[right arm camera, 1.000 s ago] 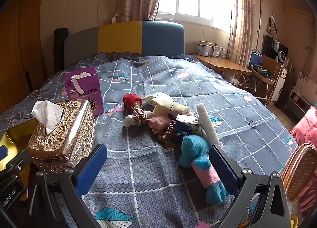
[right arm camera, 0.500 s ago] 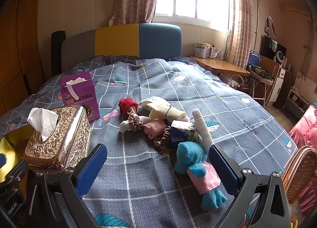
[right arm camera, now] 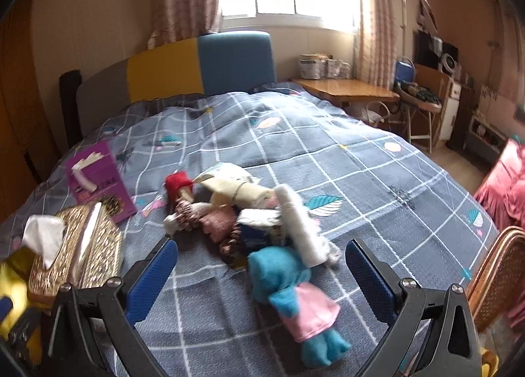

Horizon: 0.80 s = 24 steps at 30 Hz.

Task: Organize soft objects
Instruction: 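Reach the left gripper to the blue plush doll and grasp it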

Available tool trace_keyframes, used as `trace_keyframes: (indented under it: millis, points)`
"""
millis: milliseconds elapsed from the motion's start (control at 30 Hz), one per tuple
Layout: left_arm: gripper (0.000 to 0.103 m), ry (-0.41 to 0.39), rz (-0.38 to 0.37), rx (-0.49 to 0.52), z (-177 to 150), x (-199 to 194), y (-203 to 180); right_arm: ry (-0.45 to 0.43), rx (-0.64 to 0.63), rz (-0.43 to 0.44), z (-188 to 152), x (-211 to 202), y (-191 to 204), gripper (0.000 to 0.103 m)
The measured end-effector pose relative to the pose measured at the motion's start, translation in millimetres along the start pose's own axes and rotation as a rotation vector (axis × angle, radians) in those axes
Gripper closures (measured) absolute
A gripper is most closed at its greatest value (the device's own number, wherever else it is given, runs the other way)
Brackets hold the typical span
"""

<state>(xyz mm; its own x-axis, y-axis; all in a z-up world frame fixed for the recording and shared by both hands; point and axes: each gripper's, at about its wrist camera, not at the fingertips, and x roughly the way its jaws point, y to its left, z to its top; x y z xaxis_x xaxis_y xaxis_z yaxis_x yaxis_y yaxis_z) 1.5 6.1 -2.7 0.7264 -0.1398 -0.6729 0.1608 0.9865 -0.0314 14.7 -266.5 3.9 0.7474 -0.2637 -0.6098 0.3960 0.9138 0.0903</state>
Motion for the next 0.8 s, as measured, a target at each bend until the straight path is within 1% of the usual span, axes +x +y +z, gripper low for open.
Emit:
trace_keyframes:
  millis: [33, 100, 167, 267, 300, 367, 400, 433, 533, 600, 700, 733, 767, 800]
  points:
    - [0.033, 0.008, -0.025, 0.002, 1.0, 0.3, -2.4, 0.005, 0.025, -0.009, 4.8, 2.8, -9.2, 0.000]
    - [0.033, 0.003, -0.049, 0.029, 1.2, -0.3, -10.5, 0.011, 0.074, -0.023, 13.7, 8.3, -28.6, 0.000]
    - [0.033, 0.011, -0.082, 0.067, 2.6, 0.8, -20.0, 0.020, 0.117, -0.037, 20.1, 13.7, -45.9, 0.000]
    - [0.033, 0.028, -0.164, 0.100, 8.7, 1.5, -30.2, 0.052, 0.197, -0.044, 27.7, 24.4, -73.4, 0.000]
    - [0.033, 0.028, -0.178, 0.103, 11.5, 1.2, -32.1, 0.063, 0.221, -0.041, 28.9, 27.3, -81.5, 0.000]
    - [0.028, 0.028, -0.209, 0.119, 19.3, 2.5, -39.5, 0.077, 0.249, -0.043, 29.1, 32.5, -94.2, 0.000]
    - [0.021, 0.030, -0.233, 0.117, 23.4, 3.7, -42.5, 0.084, 0.257, -0.046, 28.7, 34.7, -98.3, 0.000]
    - [0.019, 0.034, -0.254, 0.116, 26.8, 5.2, -45.2, 0.092, 0.271, -0.042, 28.5, 36.4, -103.3, 0.000]
    - [0.019, 0.046, -0.291, 0.133, 39.2, 13.8, -60.4, 0.091, 0.285, -0.038, 26.3, 36.6, -111.5, 0.000]
    - [0.019, 0.070, -0.317, 0.148, 44.7, 22.2, -71.6, 0.097, 0.277, -0.019, 24.0, 36.0, -112.8, 0.000]
    - [0.019, 0.141, -0.347, 0.190, 49.2, 44.9, -94.1, 0.121, 0.258, 0.009, 19.7, 37.8, -112.4, 0.000]
    - [0.019, 0.192, -0.378, 0.178, 50.4, 57.9, -101.8, 0.128, 0.254, 0.015, 18.8, 38.9, -112.7, 0.000]
    - [0.020, 0.227, -0.391, 0.169, 48.6, 67.1, -107.6, 0.132, 0.254, 0.019, 18.0, 39.8, -113.2, 0.000]
    - [0.023, 0.232, -0.406, 0.158, 46.8, 74.5, -113.0, 0.135, 0.258, 0.023, 17.5, 40.5, -114.0, 0.000]
